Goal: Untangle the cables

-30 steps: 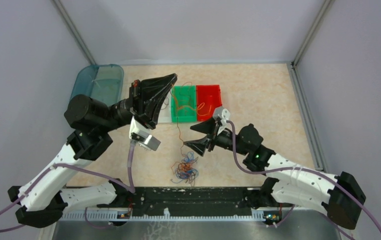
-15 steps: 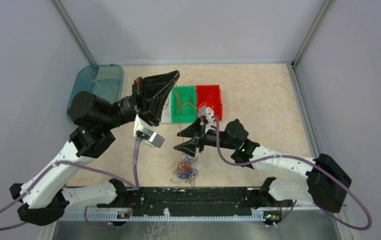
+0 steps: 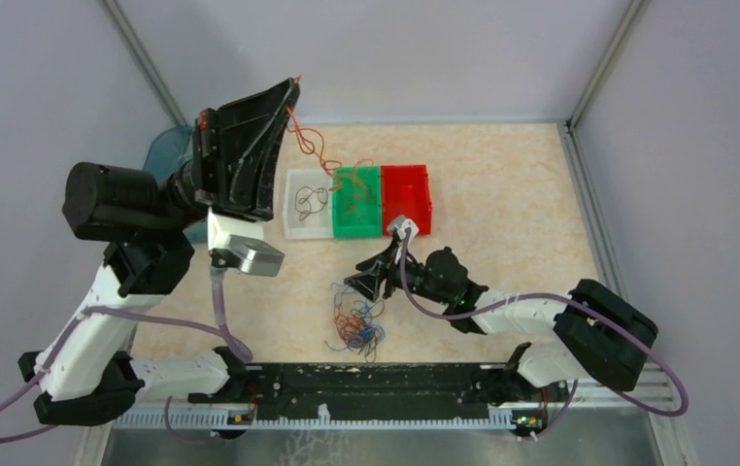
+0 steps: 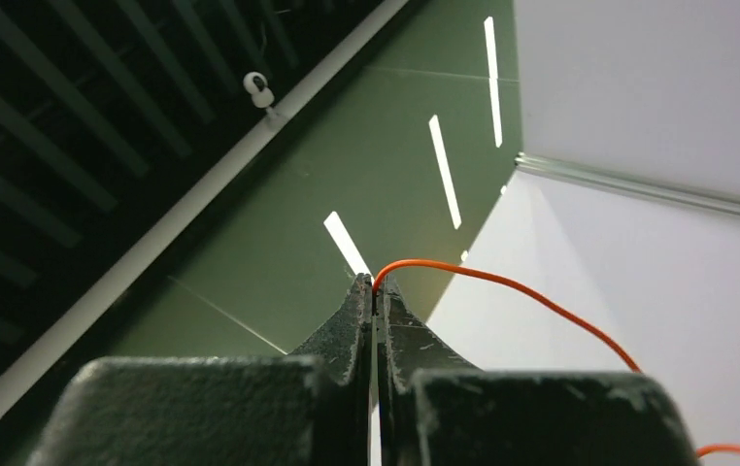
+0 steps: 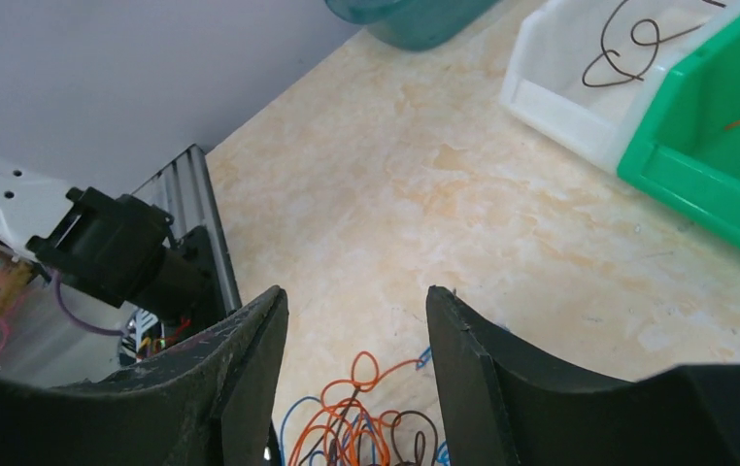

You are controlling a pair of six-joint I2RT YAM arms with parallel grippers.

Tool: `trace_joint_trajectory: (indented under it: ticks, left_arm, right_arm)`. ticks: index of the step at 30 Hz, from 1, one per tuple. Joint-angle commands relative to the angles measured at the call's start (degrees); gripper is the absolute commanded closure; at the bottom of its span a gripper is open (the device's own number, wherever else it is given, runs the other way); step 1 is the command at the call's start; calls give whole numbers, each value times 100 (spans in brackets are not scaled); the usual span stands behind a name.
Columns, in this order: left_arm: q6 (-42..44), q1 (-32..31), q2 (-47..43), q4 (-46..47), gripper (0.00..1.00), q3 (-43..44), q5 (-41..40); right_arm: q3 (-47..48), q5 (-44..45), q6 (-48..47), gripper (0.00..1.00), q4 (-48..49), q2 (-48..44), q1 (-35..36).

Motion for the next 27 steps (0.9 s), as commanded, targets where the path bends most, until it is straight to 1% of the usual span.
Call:
trace_joint_trajectory:
  ticks: [1, 6, 9, 12, 15, 19, 23, 27]
  left_arm:
    - [68, -12, 54, 149, 100, 365, 247]
    - [-75, -16, -194, -22, 100, -4, 309]
    - [-223, -11, -318, -131, 100, -354, 271]
    - [-454, -8, -426, -247, 100, -718, 70]
    - [-914, -10, -478, -533, 100, -1147, -400]
    - [-1407, -1, -439, -681, 100, -2023, -1414]
    - [-1832, 25, 4, -613, 100, -2595, -2466]
    - [-2288, 449, 495, -311, 100, -2767, -2586]
  right_arm:
    - [-100, 424, 202, 45, 789, 14, 55]
    - [47, 429, 132, 43, 645, -336, 50]
    - [164, 495, 8, 43, 322, -551, 47]
    - [191, 758, -128, 41, -101, -836, 41]
    - [173, 1260, -284, 40, -580, -1142, -15]
    - [300, 2442, -288, 40, -1756, -1544, -271]
    - [333, 3264, -368, 42, -2559, -1854, -585]
    - [253, 3656, -507, 42, -2888, -2068, -816]
